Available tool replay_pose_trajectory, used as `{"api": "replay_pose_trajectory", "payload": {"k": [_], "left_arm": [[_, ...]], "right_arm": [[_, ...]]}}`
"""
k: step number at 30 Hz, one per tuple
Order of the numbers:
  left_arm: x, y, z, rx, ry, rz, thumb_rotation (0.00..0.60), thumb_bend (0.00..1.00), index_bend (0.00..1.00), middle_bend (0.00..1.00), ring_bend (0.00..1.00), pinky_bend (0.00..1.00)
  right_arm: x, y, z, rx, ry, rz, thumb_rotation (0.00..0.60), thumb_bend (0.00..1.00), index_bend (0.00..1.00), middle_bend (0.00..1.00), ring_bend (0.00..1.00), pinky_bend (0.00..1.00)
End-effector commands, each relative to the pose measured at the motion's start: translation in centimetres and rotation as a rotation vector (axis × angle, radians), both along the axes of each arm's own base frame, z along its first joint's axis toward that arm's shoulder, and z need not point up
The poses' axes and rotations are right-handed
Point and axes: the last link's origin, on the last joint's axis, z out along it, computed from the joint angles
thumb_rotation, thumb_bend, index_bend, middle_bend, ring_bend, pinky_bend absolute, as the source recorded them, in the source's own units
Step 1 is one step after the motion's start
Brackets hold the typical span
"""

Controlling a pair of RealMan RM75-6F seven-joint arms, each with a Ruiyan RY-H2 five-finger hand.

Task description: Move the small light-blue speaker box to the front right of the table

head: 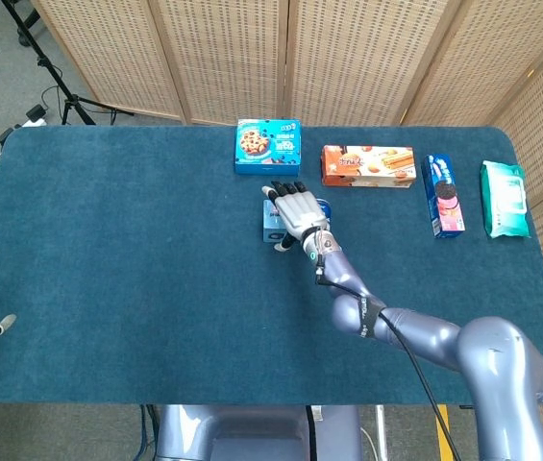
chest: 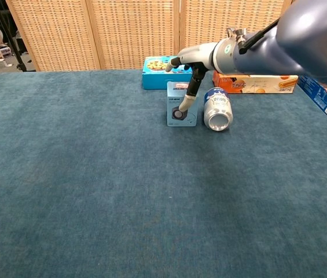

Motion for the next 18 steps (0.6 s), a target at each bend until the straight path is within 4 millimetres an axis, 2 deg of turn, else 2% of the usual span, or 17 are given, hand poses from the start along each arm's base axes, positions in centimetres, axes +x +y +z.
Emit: {"api": "replay_pose_trajectory", "payload": {"k": [1,4,7,9,12,16,17,18], "left_arm": [[-0.1,0.1,0.0,-0.002,-0.002,0.004,0.600,0.00,0.00,0.00,0.00,0.00],[-0.2,0.2,0.0,-0.004,-0.003,0.009,0.600,0.00,0.00,0.00,0.00,0.00],[-0.3,0.3,-0.1,-0.008,-0.001,0.015,0.600,0.00,0.00,0.00,0.00,0.00],[-0.4,0.4,-0.1,-0.011,0.000,0.019,0.600,0.00,0.00,0.00,0.00,0.00],[-0.4,0.5,-0.1,-0.011,0.000,0.024,0.600,0.00,0.00,0.00,0.00,0.00],[-0.5,0.7,-0.2,-0.014,0.001,0.029,0.600,0.00,0.00,0.00,0.00,0.00],[-0.5,0.7,-0.3,-0.017,0.001,0.030,0.600,0.00,0.00,0.00,0.00,0.00],[-0.3,0.6,-0.3,-0.021,-0.001,0.022,0.600,0.00,0.00,0.00,0.00,0.00]], "right_arm": [[-0.1,-0.4,-1.0,-0.004,0.021,-0.005,0.600,0.00,0.00,0.04,0.02,0.00],[-0.4,-0.8,-1.5,-0.012,0.028,-0.010,0.600,0.00,0.01,0.20,0.15,0.01],[-0.5,-1.0,-2.1,-0.014,0.022,-0.015,0.600,0.00,0.18,0.39,0.31,0.05],[-0.4,-1.1,-2.4,-0.035,0.017,-0.006,0.600,0.04,0.33,0.51,0.42,0.09],[-0.2,-1.3,-2.7,-0.070,0.002,0.011,0.600,0.18,0.45,0.58,0.47,0.12],[-0.2,-1.4,-2.8,-0.096,-0.041,0.029,0.600,0.25,0.47,0.60,0.48,0.12],[0.0,-1.4,-2.5,-0.102,-0.061,0.039,0.600,0.26,0.47,0.60,0.48,0.12],[0.9,-1.5,-1.2,-0.129,-0.102,0.069,0.600,0.26,0.47,0.60,0.48,0.12]]}}
